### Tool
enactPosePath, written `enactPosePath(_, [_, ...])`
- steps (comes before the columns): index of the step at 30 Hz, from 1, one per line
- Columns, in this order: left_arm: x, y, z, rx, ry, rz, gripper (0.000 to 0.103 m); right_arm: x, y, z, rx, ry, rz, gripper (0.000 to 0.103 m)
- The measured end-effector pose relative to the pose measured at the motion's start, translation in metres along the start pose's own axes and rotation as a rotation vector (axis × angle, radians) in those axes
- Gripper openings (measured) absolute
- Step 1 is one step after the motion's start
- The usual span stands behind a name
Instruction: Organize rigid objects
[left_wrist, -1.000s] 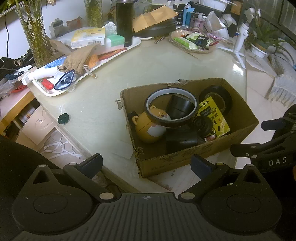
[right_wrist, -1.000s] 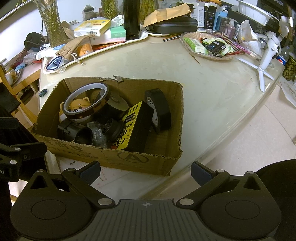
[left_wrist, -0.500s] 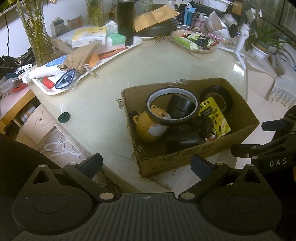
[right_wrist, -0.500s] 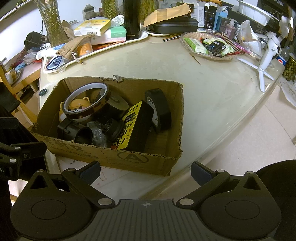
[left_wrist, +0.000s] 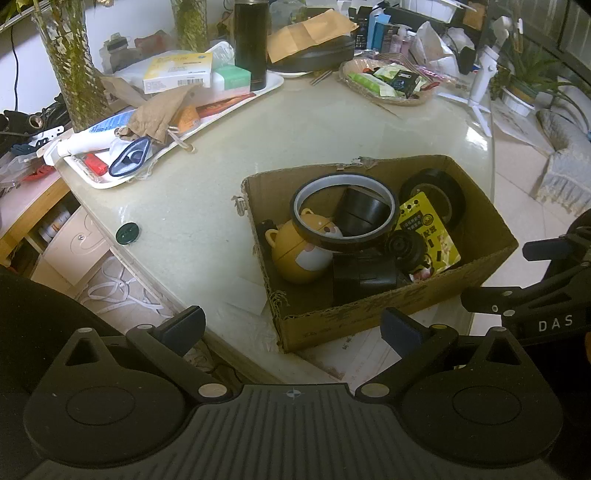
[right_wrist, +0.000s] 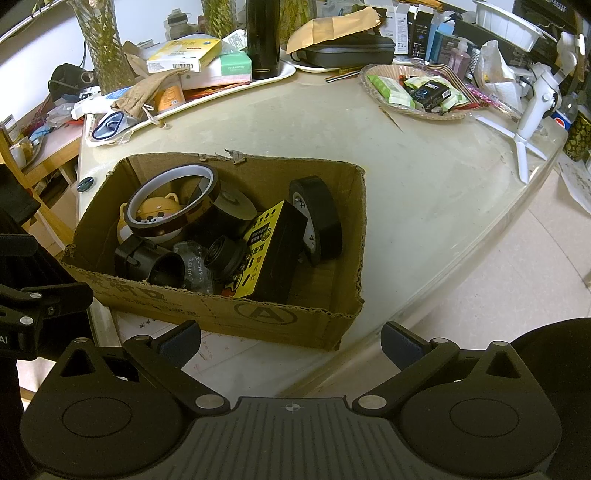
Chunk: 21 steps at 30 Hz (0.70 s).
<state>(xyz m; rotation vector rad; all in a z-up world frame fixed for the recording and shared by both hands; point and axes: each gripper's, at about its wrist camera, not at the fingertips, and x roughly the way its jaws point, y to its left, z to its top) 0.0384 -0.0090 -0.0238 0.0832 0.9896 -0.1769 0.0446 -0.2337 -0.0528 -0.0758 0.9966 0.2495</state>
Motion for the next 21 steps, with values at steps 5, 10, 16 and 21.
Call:
enactPosePath(5, [0.0000,0.0000,0.0002,0.000,0.000,-0.001,0.103,-0.0001,0.0000,0.0001,0.001,0.000,0.000,0.103])
enactPosePath(10, [0.0001,0.0000,0.0000,-0.001,0.000,-0.002,0.103,-0.0002,0.0001,0.0001,0.001,0.000,0.000,0.103])
enactPosePath(16, [-0.0016,0.0000,-0.0012,-0.012,-0.015,-0.008,0.103,0.0001,0.0001,0.0002,0.001,0.000,0.000,0.103])
enactPosePath(21, [-0.0055,-0.0005,-0.0013,-0.017,-0.044,-0.019,0.103,-0.0001,0.0003,0.0002,0.001,0.000,0.000,0.103])
